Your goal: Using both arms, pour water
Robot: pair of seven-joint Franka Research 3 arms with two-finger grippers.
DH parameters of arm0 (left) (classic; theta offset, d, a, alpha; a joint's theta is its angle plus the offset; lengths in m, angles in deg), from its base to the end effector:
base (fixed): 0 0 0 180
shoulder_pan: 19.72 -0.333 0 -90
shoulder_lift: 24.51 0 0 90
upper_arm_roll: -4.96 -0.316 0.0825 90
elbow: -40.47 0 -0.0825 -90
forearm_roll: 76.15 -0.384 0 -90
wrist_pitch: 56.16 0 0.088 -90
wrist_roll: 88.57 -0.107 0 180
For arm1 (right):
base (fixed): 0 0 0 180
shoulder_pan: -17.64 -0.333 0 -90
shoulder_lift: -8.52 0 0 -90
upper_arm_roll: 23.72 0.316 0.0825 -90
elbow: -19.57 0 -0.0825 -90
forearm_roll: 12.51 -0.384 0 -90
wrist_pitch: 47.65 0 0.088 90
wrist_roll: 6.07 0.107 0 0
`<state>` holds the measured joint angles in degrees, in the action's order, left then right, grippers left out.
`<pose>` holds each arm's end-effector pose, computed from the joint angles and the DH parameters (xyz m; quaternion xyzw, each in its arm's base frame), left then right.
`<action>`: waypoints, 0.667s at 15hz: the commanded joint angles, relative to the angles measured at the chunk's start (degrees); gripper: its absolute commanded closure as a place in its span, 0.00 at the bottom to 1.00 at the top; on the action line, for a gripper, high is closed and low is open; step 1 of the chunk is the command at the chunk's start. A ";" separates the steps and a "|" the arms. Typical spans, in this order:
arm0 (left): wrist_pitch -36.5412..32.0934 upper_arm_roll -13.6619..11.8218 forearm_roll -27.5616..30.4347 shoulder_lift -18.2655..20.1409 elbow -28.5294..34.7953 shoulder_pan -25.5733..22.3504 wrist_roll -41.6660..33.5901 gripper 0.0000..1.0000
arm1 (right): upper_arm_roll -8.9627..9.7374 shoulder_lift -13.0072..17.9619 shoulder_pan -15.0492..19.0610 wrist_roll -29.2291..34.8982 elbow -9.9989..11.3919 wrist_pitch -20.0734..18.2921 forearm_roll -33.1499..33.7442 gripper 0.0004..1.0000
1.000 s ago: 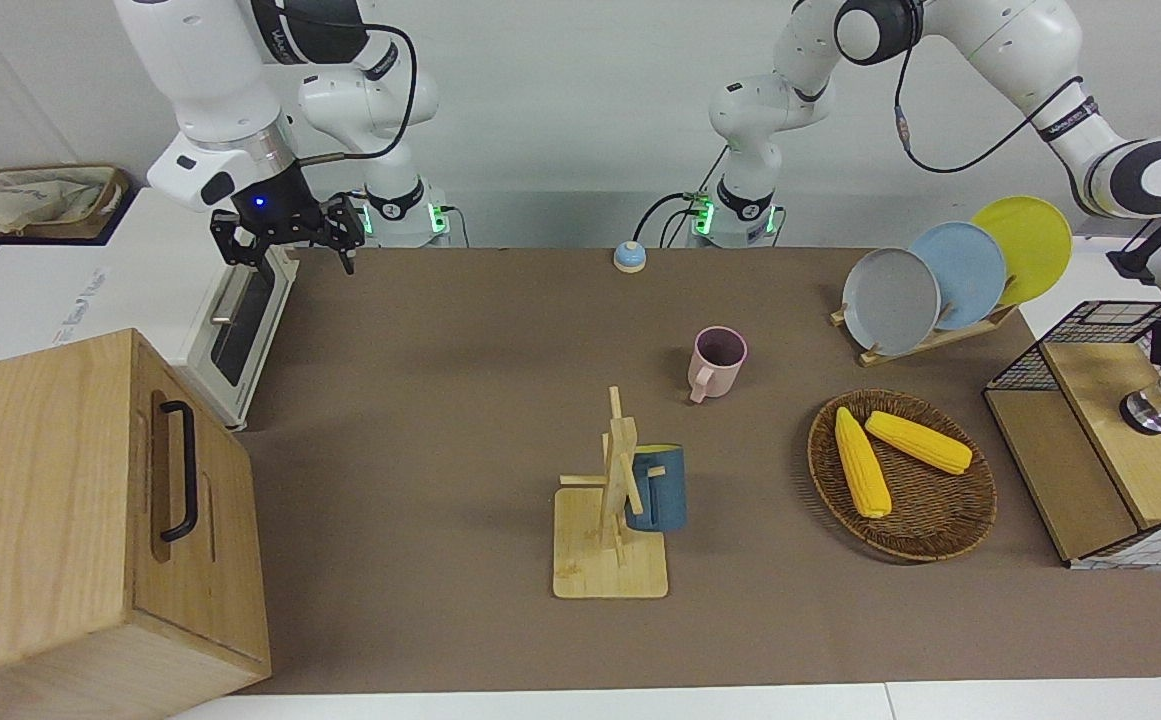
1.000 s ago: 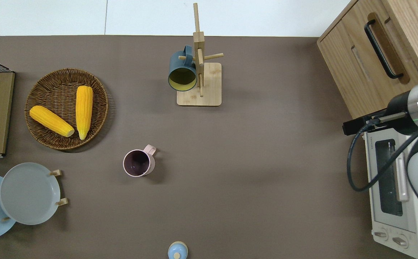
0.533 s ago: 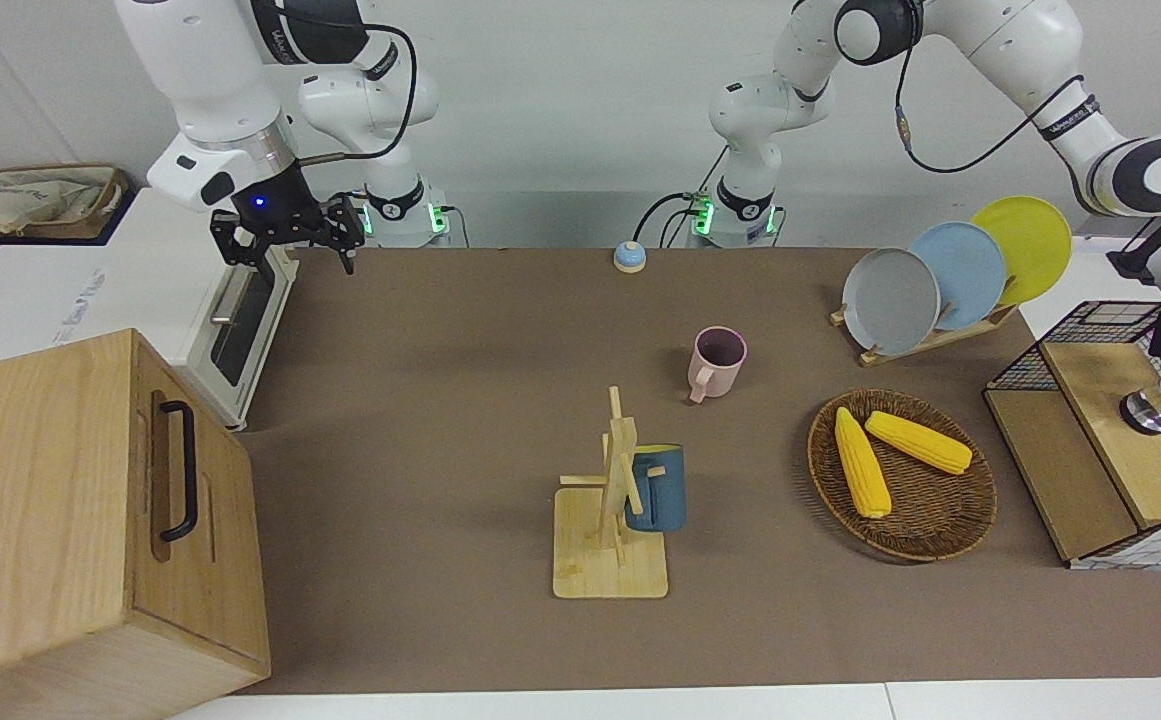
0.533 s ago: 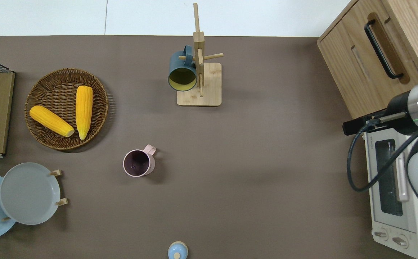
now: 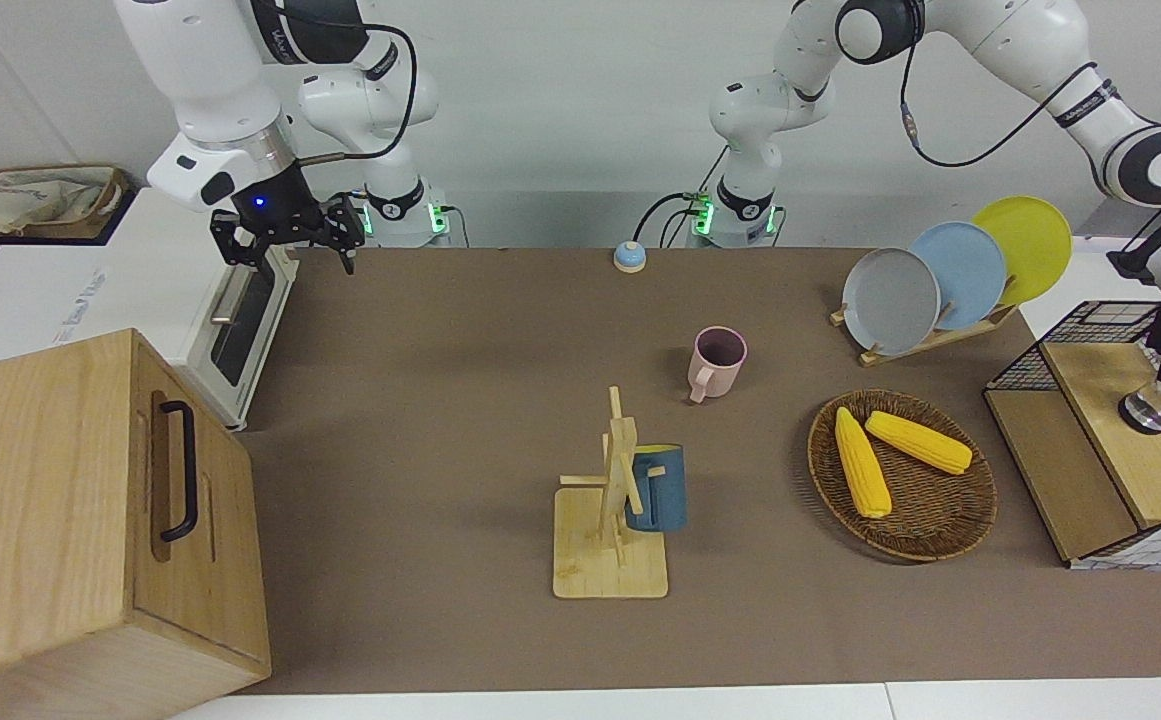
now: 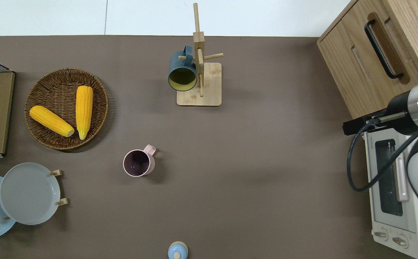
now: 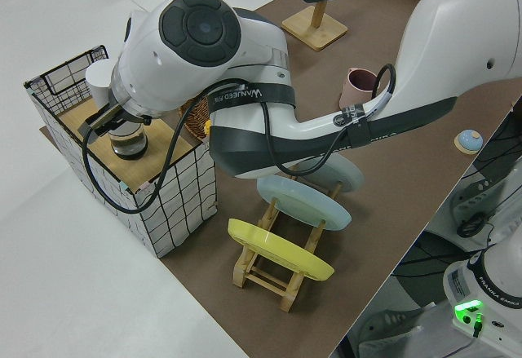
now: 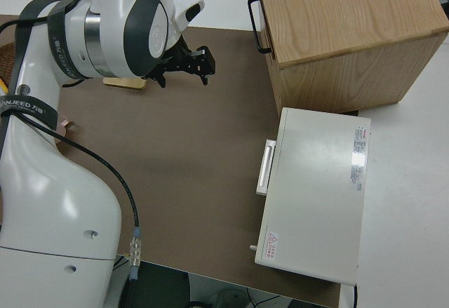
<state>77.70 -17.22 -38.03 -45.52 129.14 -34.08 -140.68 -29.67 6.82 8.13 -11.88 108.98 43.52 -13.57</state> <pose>0.5919 0.3767 0.5031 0.9509 0.0142 0.3090 0.0045 0.5642 0.0379 0.6147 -0.9966 -0.0815 -0.0008 0.0077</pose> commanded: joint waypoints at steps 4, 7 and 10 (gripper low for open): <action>-20.19 -0.84 -16.91 0.79 -9.91 -0.15 13.70 0.00 | -0.11 0.29 -0.07 -0.79 -0.11 -0.55 0.27 0.01; -27.14 -0.93 -20.69 2.98 -11.33 -0.24 13.88 0.00 | -0.11 0.29 0.02 -0.79 -0.11 -0.55 0.27 0.01; -33.82 -0.58 -26.67 5.62 -11.68 1.08 18.17 0.00 | -0.11 0.29 0.02 -0.79 -0.11 -0.55 0.27 0.01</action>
<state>50.14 -17.85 -59.09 -42.46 118.18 -34.20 -127.08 -29.67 6.82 8.13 -11.88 108.98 43.52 -13.57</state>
